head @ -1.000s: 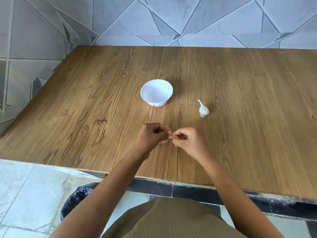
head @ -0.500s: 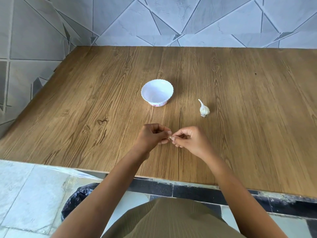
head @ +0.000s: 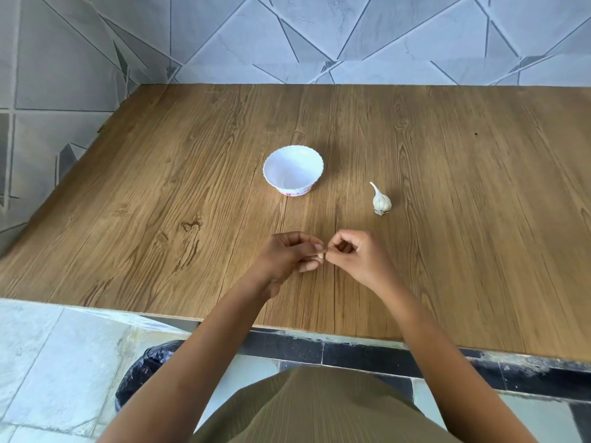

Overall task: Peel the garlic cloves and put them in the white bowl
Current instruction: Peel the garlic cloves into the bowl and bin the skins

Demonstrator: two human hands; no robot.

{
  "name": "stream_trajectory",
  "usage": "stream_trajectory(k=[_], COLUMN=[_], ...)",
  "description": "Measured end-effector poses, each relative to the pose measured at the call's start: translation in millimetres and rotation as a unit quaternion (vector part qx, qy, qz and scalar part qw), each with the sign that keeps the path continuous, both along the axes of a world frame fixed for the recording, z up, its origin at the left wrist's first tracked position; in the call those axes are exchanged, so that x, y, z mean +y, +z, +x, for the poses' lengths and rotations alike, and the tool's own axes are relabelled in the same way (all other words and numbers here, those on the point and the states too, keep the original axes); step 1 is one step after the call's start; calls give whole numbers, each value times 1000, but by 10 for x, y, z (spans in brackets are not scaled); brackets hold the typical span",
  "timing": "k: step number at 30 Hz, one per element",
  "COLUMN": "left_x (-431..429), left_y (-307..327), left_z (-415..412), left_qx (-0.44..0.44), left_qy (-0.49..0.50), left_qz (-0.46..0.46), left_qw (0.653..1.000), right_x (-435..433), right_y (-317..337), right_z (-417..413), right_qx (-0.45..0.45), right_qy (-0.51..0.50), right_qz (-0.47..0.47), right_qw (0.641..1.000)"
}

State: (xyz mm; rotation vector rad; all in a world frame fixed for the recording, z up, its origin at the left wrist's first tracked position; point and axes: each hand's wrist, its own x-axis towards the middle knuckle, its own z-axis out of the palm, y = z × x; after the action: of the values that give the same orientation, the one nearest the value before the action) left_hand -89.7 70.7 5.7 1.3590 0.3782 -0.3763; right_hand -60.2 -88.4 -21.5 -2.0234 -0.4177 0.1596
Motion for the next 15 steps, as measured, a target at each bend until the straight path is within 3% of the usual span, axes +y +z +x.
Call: stream_trajectory(k=[6, 10, 15], left_x=[81, 107, 62], left_y=[3, -45, -60], left_z=[-5, -5, -19], left_qx=[11, -8, -66], left_qy=[-13, 11, 58], left_qz=[-32, -7, 41], left_qw=[999, 1000, 995], right_x=[-62, -8, 38], right_y=[-132, -155, -119], right_z=[33, 15, -49], right_qx=[-3, -46, -30], right_qy=[-58, -54, -45], right_qz=[15, -24, -32], right_qw=[998, 997, 998])
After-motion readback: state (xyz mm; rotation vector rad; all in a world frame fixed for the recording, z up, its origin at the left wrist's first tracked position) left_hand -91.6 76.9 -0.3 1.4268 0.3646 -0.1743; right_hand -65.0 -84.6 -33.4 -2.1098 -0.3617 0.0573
